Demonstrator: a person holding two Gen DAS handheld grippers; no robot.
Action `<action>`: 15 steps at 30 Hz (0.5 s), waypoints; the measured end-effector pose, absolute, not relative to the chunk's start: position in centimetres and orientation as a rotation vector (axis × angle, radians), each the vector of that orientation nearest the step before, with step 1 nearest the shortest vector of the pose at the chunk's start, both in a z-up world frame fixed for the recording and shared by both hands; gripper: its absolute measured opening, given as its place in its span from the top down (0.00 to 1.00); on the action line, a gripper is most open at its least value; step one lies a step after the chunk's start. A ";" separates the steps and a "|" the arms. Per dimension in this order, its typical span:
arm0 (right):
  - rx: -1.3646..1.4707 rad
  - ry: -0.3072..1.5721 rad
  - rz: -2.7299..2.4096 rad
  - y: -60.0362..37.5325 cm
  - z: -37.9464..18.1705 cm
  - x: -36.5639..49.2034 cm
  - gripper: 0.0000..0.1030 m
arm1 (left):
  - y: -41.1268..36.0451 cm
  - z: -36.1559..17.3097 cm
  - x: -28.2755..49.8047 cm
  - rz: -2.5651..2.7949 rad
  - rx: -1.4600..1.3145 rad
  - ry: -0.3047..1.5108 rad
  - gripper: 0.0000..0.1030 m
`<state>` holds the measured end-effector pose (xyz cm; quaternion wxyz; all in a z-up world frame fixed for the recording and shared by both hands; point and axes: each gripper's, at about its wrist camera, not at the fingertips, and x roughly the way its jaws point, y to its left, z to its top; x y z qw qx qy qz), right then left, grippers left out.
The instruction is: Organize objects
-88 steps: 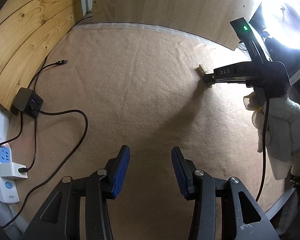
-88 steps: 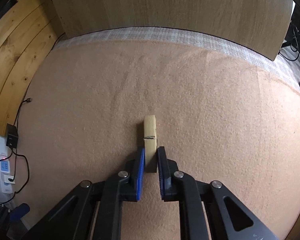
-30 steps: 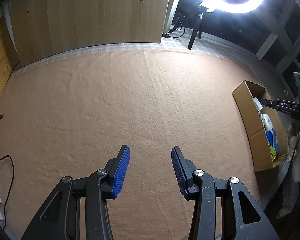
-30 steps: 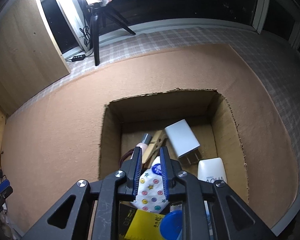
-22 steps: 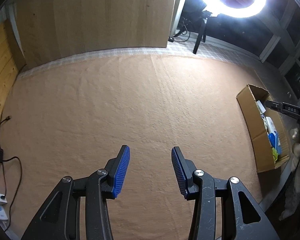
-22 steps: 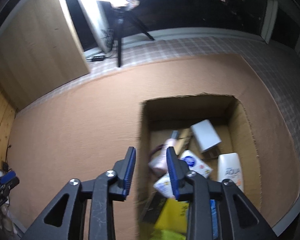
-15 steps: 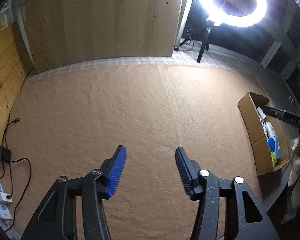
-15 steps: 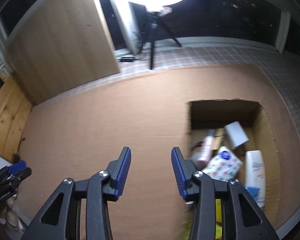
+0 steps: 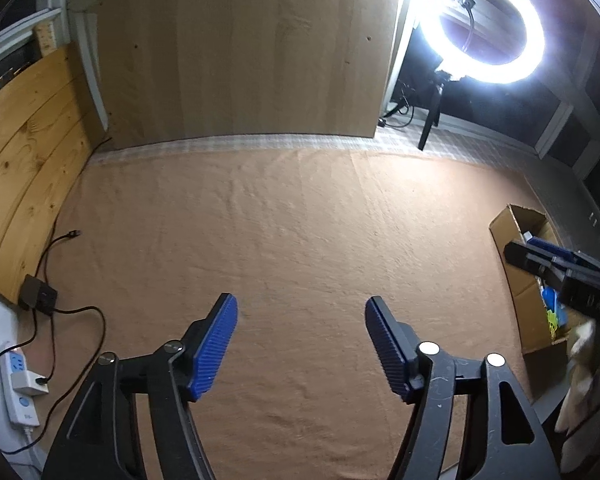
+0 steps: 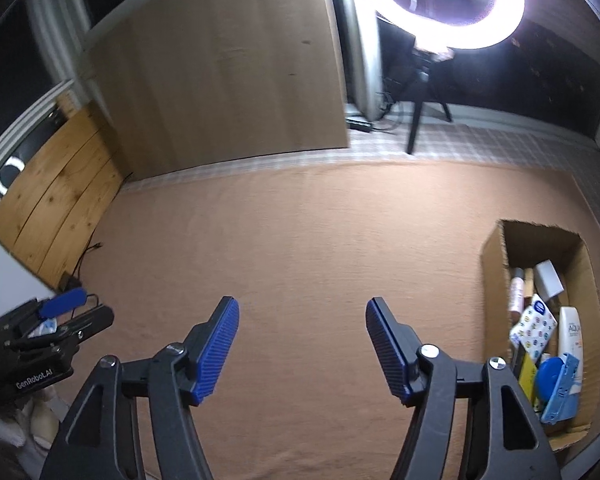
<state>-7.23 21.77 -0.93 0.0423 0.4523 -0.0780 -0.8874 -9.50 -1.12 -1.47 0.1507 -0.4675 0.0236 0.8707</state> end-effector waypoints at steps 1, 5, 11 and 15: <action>1.373 -0.207 -2.721 20.9 -0.8 -7.1 0.37 | -1.5 -1.3 -9.3 2.512 -1.338 0.062 0.26; 1.329 -0.099 -2.740 17.6 -0.5 -6.0 0.30 | -2.9 -0.8 -8.7 2.545 -1.331 0.053 0.18; 1.338 -0.102 -2.732 15.4 -0.9 -5.6 0.25 | -4.5 -0.9 -8.1 2.560 -1.355 0.045 0.15; 1.343 -0.083 -2.758 14.7 -1.2 -5.1 0.25 | -5.0 -1.4 -7.8 2.566 -1.374 0.042 0.12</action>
